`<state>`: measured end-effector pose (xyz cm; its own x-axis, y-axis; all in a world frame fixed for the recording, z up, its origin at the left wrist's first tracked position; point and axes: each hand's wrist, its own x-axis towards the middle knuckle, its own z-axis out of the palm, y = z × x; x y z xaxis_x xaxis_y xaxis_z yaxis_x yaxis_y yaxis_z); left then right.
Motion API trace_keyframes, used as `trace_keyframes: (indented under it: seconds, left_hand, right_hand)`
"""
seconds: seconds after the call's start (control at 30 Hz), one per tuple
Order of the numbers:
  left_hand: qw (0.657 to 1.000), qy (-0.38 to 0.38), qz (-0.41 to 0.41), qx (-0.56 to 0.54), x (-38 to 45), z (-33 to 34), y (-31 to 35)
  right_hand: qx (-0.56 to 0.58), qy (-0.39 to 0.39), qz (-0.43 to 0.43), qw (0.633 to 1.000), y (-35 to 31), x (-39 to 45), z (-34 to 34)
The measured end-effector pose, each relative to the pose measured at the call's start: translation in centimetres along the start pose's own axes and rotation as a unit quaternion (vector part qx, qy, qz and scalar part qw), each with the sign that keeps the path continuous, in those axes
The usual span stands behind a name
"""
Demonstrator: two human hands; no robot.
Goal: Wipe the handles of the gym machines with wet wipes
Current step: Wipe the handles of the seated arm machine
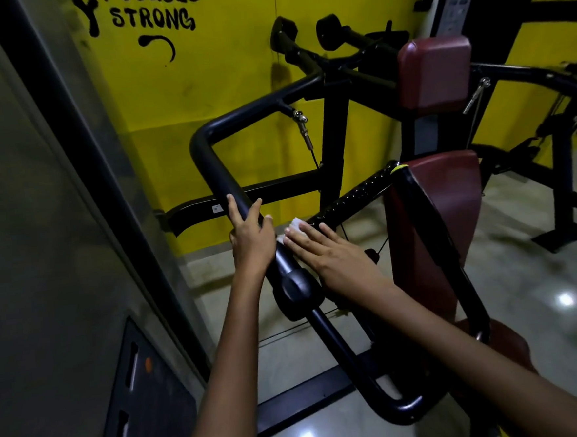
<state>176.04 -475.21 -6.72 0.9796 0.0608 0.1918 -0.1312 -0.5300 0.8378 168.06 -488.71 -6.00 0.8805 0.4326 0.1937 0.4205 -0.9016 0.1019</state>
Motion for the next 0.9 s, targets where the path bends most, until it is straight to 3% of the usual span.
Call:
trace_keyframes:
  seconds: [0.2,0.43,0.63,0.8,0.9]
  left_hand:
    - [1.0,0.001,0.007,0.002,0.0,-0.1,0.1]
    - [1.0,0.007,0.001,0.028,-0.1,-0.1,0.1]
    - [1.0,0.018,0.021,-0.004,-0.1,0.2,-0.6]
    - [0.996,0.011,0.029,-0.082,-1.1,-0.1,-0.6]
    - [0.995,0.01,0.028,-0.091,-1.3,-0.2,-0.3]
  right_hand:
    - [-0.003,-0.014,-0.025,1.0,0.7,-0.3,-0.2]
    - [0.048,0.009,0.045,0.998,-0.5,0.3,-0.3]
    - [0.072,0.056,0.166,0.982,0.5,-0.1,0.2]
    - [0.056,0.069,0.129,0.988,-1.0,0.1,1.0]
    - [0.065,0.097,0.174,0.978,-0.6,-0.4,0.9]
